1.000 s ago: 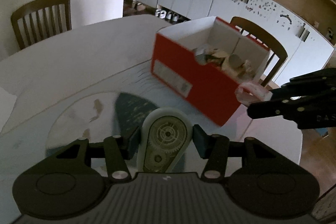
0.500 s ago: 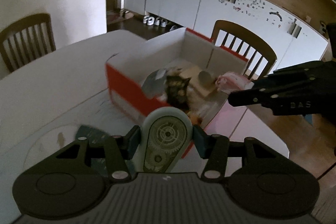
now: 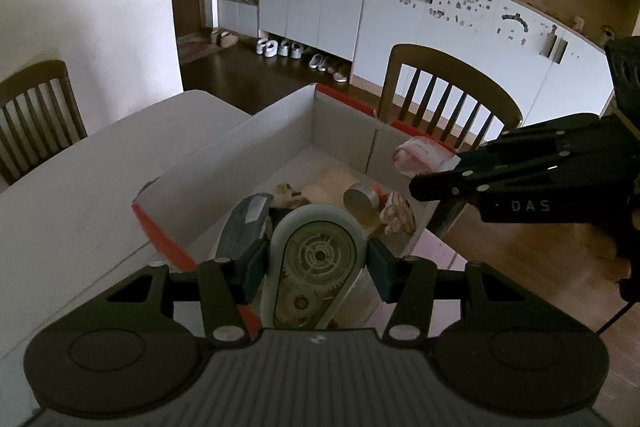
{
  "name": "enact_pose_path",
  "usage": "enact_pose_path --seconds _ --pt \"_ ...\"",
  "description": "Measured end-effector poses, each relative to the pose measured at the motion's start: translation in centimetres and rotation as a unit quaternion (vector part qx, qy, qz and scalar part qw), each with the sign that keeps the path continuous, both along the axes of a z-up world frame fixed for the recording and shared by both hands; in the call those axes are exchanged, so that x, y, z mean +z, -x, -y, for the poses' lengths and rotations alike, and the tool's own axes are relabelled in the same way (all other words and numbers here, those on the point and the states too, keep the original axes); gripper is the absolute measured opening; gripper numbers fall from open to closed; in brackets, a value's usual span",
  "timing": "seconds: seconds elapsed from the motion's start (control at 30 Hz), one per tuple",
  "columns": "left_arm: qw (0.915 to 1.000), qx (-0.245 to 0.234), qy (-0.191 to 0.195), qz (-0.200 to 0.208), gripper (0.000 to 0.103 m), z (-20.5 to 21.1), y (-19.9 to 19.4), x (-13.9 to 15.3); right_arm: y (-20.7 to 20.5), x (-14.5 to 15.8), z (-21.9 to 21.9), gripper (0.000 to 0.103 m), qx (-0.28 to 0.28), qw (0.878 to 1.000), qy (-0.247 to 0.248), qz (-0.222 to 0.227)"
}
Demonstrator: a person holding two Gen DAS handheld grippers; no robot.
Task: Organize objects
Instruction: 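Carry the white roller and pink tube over the shoebox with both grippers, then lower the roller and tube into the shoebox and open both grippers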
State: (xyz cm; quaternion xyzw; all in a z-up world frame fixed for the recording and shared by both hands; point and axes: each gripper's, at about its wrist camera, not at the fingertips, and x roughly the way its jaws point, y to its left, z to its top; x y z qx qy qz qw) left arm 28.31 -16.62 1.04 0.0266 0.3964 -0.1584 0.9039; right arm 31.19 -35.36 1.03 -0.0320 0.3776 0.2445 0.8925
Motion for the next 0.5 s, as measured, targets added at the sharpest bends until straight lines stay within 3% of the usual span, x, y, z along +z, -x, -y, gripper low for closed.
enact_pose_path --seconds 0.5 --pt "0.9987 -0.006 -0.043 -0.027 0.051 3.5 -5.7 -3.2 -6.8 -3.2 -0.6 0.026 -0.001 0.999 0.028 -0.028"
